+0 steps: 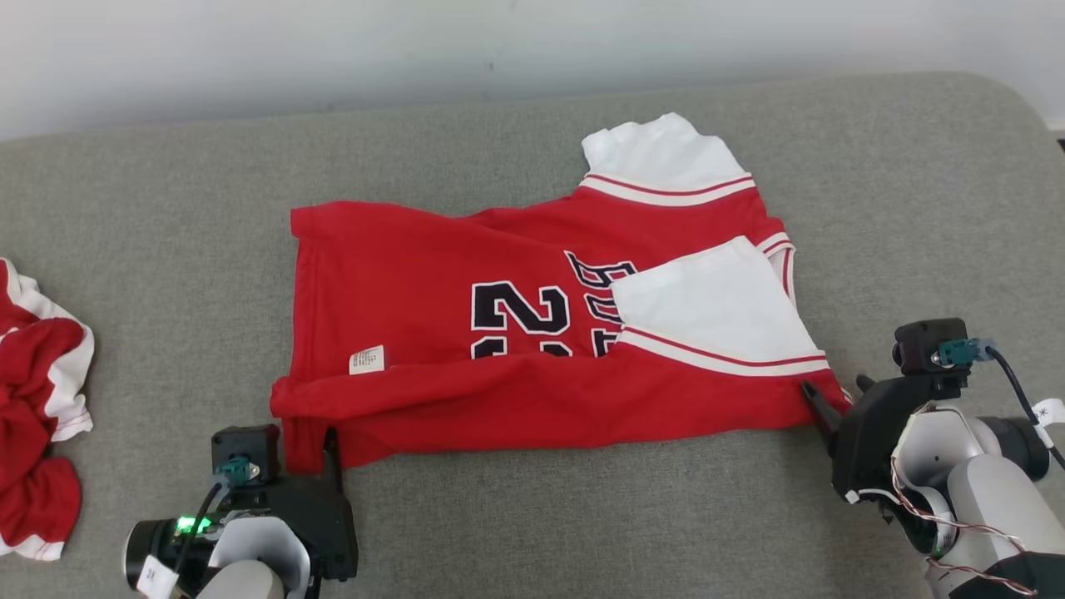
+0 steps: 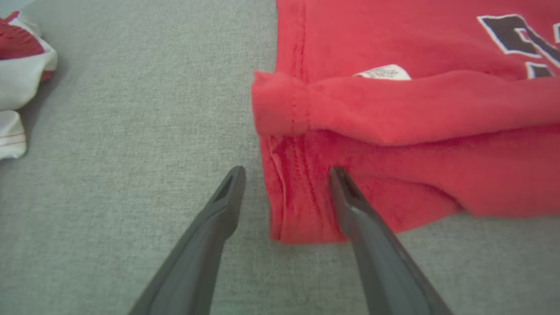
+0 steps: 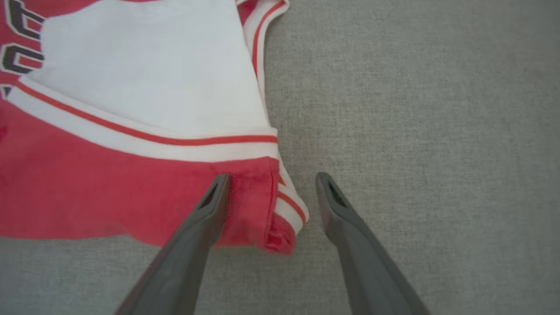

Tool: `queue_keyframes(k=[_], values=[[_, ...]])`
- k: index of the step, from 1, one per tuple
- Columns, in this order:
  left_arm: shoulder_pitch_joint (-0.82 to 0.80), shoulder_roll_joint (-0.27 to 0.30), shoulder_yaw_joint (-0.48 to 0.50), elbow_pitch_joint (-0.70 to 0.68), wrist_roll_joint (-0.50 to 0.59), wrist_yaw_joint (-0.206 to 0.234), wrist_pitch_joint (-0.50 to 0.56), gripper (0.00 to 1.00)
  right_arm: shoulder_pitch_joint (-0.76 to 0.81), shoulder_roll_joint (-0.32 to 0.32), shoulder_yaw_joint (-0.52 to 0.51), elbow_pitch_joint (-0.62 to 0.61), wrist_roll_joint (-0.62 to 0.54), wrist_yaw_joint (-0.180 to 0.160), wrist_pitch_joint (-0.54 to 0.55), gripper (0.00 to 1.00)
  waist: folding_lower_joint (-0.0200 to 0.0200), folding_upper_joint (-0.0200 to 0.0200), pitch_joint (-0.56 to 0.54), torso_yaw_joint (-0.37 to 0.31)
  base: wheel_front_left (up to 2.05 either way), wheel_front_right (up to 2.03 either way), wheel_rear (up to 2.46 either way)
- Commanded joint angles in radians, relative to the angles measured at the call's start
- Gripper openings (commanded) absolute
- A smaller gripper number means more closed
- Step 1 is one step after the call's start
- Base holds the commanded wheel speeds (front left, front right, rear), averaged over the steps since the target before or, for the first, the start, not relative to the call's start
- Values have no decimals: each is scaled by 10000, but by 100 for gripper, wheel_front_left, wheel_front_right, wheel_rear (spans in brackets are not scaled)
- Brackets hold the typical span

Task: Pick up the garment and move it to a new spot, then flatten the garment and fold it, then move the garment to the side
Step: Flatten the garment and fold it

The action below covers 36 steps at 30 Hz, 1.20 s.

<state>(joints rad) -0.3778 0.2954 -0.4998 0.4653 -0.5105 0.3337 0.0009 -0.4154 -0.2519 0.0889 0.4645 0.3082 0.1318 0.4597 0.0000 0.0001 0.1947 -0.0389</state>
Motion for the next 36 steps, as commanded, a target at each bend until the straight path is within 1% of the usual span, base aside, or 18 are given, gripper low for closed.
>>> queue_keyframes(k=[1, 4, 6, 7, 8, 9, 10, 13, 18, 21, 23, 28, 33, 36], values=[[-125, -15, -39, 108, 2, -20, 77, 100, -32, 98, -83, 153, -80, -24, 169, 100, 0, -1, 179, 102, 0, 0, 0], [-90, -110, -118, 417, -168, -115, 301, 100, 28, 203, -153, 424, -214, -24, 682, 100, 0, -1, 255, 172, 0, 0, 0], [-33, -175, -197, 595, -233, -225, 465, 100, 147, 369, -172, 466, -14, -24, 881, 100, 0, -1, 268, 203, 0, 0, 0], [6, -231, -224, 681, -299, -259, 553, 96, 211, 422, -152, 452, 73, -16, 975, 100, 0, -1, 261, 214, 0, 0, 0], [53, -264, -272, 759, -357, -363, 648, 45, 274, 440, -111, 427, 140, -1, 1050, 100, 0, -1, 243, 223, 0, 0, 0], [95, -311, -296, 808, -457, -440, 707, 10, 315, 422, -89, 379, 196, -1, 1065, 43, 0, -1, 222, 230, 0, 0, 0], [148, -365, -291, 848, -558, -507, 769, 0, 358, 397, -80, 317, 246, -1, 1025, 0, 0, -1, 184, 233, 0, 0, 0], [233, -377, -252, 889, -706, -634, 743, 0, 466, 312, -110, 187, 375, -1, 995, 0, 0, -1, 94, 229, 0, 0, 0], [531, -273, -166, 669, -911, -936, 481, 0, 790, 113, -423, -475, 582, -15, 571, 0, 0, -1, -312, 215, 0, 0, 0], [814, -135, -67, 290, -1046, -1012, 288, 0, 1149, 59, -545, -937, 602, -15, 489, 0, 0, -1, -638, 170, 0, 0, 0], [1061, -59, -25, 10, -1107, -983, 224, 0, 1439, 72, -677, -1308, 631, -15, 483, 0, 0, -1, -838, 151, 0, 0, 0], [1746, 157, -153, -744, -1167, -872, 407, 0, 2484, 297, -1139, -2307, 618, -15, 647, 0, 0, -1, -1243, 157, 0, 0, 0], [2314, 428, -307, -1431, -1157, -791, 691, 0, 3692, 776, -1520, -3268, 468, -15, 823, 0, 0, -1, -1424, 160, 0, 0, 0], [2567, 596, -367, -1650, -1151, -717, 847, 0, 4263, 1079, -1585, -3572, 393, -15, 947, 0, 0, -1, -1476, 143, 0, 0, 0]])
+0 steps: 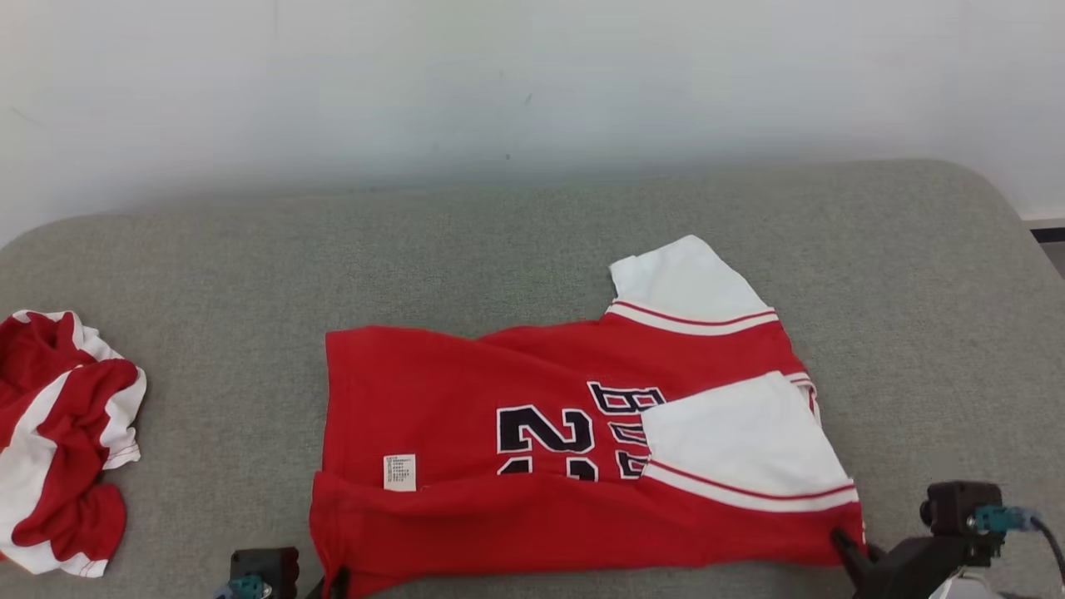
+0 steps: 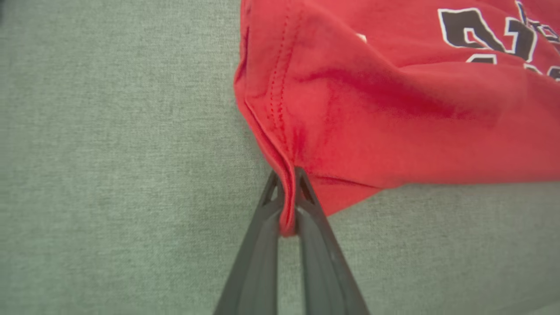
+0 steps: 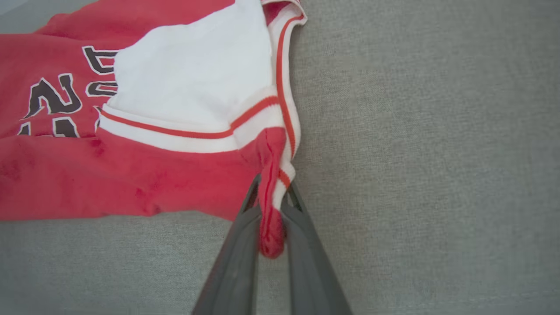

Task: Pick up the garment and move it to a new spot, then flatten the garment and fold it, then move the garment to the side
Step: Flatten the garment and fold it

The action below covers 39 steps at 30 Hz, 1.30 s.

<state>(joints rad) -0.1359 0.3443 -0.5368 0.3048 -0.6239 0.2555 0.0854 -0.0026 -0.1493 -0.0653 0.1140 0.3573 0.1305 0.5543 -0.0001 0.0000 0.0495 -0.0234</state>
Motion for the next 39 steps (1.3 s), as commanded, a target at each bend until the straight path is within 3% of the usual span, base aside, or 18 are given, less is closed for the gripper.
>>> queue_keyframes(k=[1, 4, 5, 6, 14, 23, 31, 39], values=[[208, 140, 8, -87, -13, 95, 7, 0, 264, 124, -40, -115, -132, 0, 26, 0, 1, 0, -36, -24, 0, 0, 0], [382, 171, 47, -150, -86, 214, 73, 0, 469, 346, -42, -108, -193, 0, -62, 0, 1, 0, -64, -58, 0, 0, 0], [430, 179, 75, -141, -94, 283, 36, 58, 512, 419, -82, -35, -175, 0, -76, 48, 1, 0, -76, -69, 0, 0, 0], [462, 195, 80, -128, -78, 307, 15, 100, 551, 466, -97, 42, -200, 0, -76, 100, 1, 0, -94, -74, 0, 0, 0], [680, 434, 382, -453, -301, 686, 148, 100, 179, 331, -266, -35, -540, 0, 144, 100, 1, 0, -243, -6, 0, 0, 0], [-488, 1055, 1035, -1557, -749, 814, 1290, 100, -1828, -799, 222, -542, -135, 0, 1481, 100, 1, 0, 160, 112, 0, 0, 0], [-3610, 324, 1432, -465, -1279, 892, 2439, 100, -5429, -1431, 1404, 1036, 311, 0, 2412, 100, 1, 0, 1478, 190, 0, 0, 0], [-6427, -170, 875, 1442, -927, 244, 3078, 100, -8711, -1552, 2554, 3191, 376, 0, 1971, 100, 1, 0, 3105, 222, 0, 0, 0]])
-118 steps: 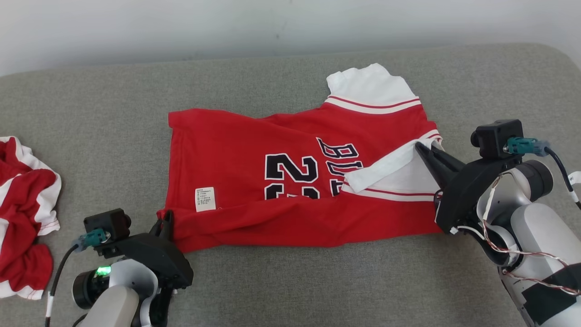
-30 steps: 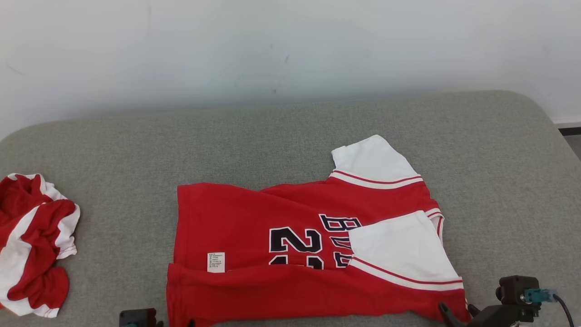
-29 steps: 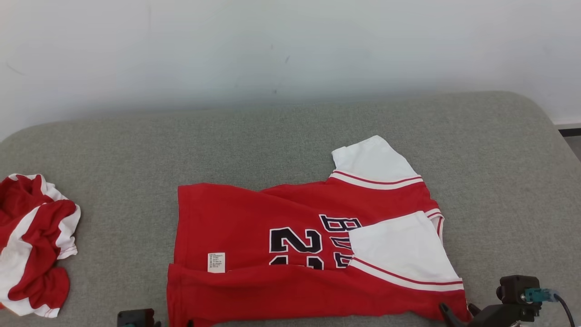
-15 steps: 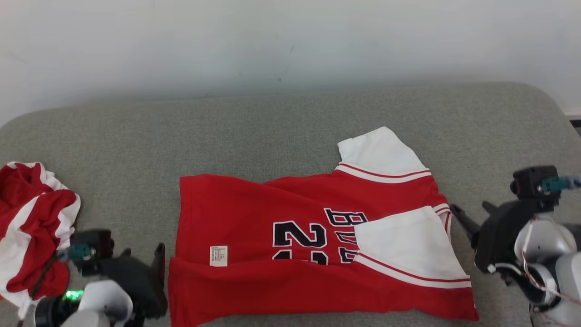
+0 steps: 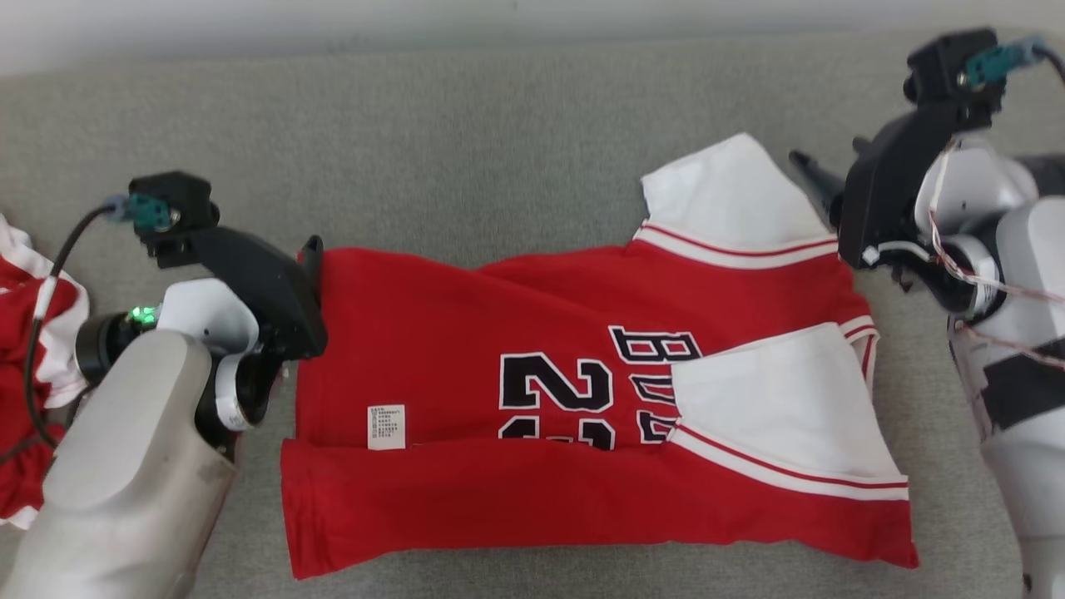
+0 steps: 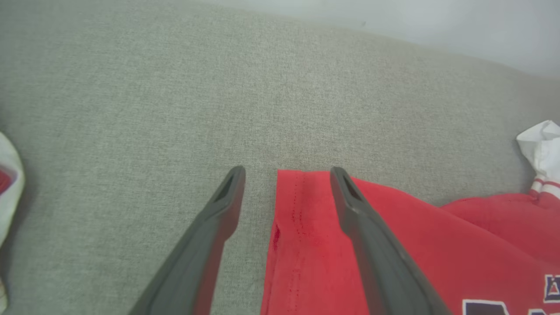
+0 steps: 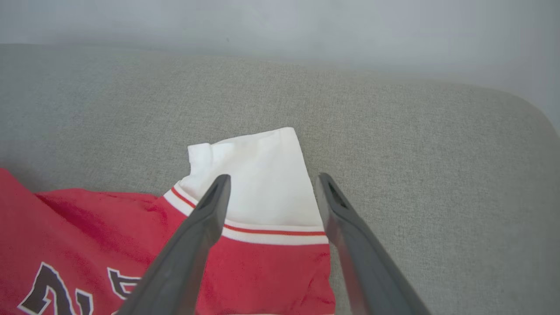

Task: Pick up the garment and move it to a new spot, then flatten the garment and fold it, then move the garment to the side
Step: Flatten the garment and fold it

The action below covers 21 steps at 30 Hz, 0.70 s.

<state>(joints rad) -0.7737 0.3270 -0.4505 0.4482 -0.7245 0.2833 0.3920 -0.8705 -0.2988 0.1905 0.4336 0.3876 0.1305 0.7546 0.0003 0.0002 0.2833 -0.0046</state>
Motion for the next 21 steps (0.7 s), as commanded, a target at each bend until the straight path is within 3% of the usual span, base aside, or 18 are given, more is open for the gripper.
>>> queue_keyframes(k=[1, 8, 15, 16, 17, 21], values=[[-241, -28, -110, 158, 162, -86, 80, 100, -281, -113, 129, 165, 67, 0, -106, 100, -3, -2, 892, 48, 0, 0, 0], [-761, -111, -649, 811, 463, -335, 388, 100, -1369, -416, 608, 1097, 276, 0, -677, 100, -3, -2, 1350, 275, 0, 0, 0], [-663, -12, -1009, 1182, 845, -285, 187, 100, -1786, -772, 1045, 1826, 370, 0, -1008, 100, -3, -2, 1516, 477, 0, 0, 0], [-666, -50, -1031, 1155, 867, -297, 71, 77, -1852, -823, 1111, 1920, 356, 0, -1072, 100, -3, -2, 1554, 516, 0, 0, 0], [-666, -92, -1044, 1145, 893, -306, -36, 0, -1942, -871, 1148, 2026, 344, 0, -1171, 100, -3, -2, 1597, 557, 0, 0, 0], [-657, -281, -1173, 1152, 944, -408, -343, 0, -2263, -1028, 1336, 2424, 263, 0, -1538, 100, -3, -2, 1818, 736, 0, 0, 0]])
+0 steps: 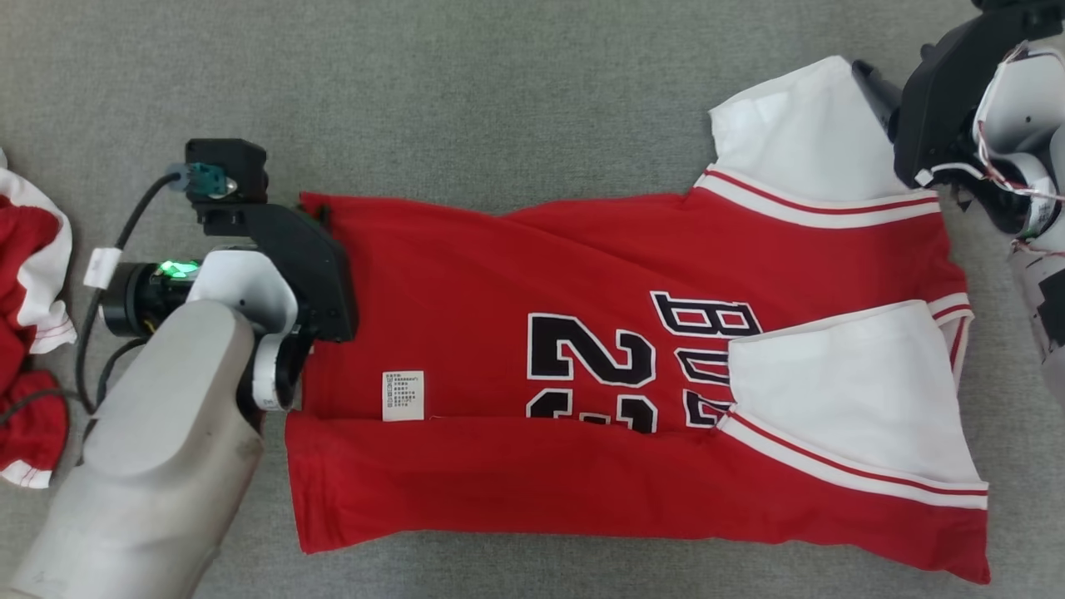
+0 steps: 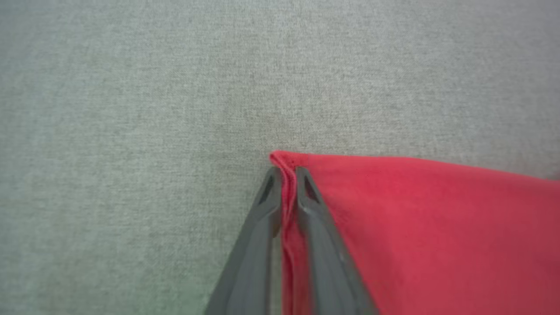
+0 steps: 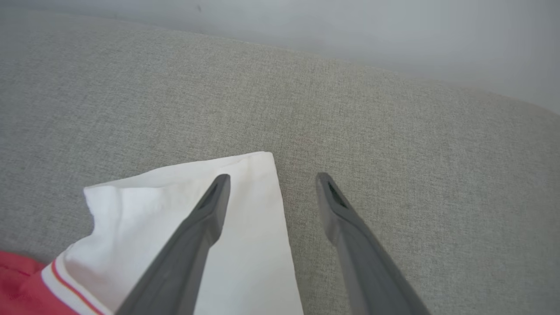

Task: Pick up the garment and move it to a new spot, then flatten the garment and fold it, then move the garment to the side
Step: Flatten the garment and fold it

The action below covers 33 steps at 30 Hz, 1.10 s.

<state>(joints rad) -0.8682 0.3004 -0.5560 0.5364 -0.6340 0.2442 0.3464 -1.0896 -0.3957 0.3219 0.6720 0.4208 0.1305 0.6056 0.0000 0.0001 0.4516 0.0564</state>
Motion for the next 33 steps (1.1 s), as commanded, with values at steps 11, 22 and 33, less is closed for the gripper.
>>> queue_keyframes(k=[11, 22, 33], values=[[367, -490, -407, 181, 34, -133, -321, 0, -684, -94, 315, 1378, -109, 0, -270, 100, 0, -1, 608, 551, 0, 0, 0], [460, -595, -492, 228, 38, -80, -671, 0, -711, 6, 540, 2594, -396, -4, -397, 0, 0, -1, 653, 641, 0, 0, 0], [265, -565, 3, 580, 276, 83, -2720, 0, -661, -8, 242, 2441, -821, -12, -4471, 0, 0, -1, -2, 255, 0, 0, 0]])
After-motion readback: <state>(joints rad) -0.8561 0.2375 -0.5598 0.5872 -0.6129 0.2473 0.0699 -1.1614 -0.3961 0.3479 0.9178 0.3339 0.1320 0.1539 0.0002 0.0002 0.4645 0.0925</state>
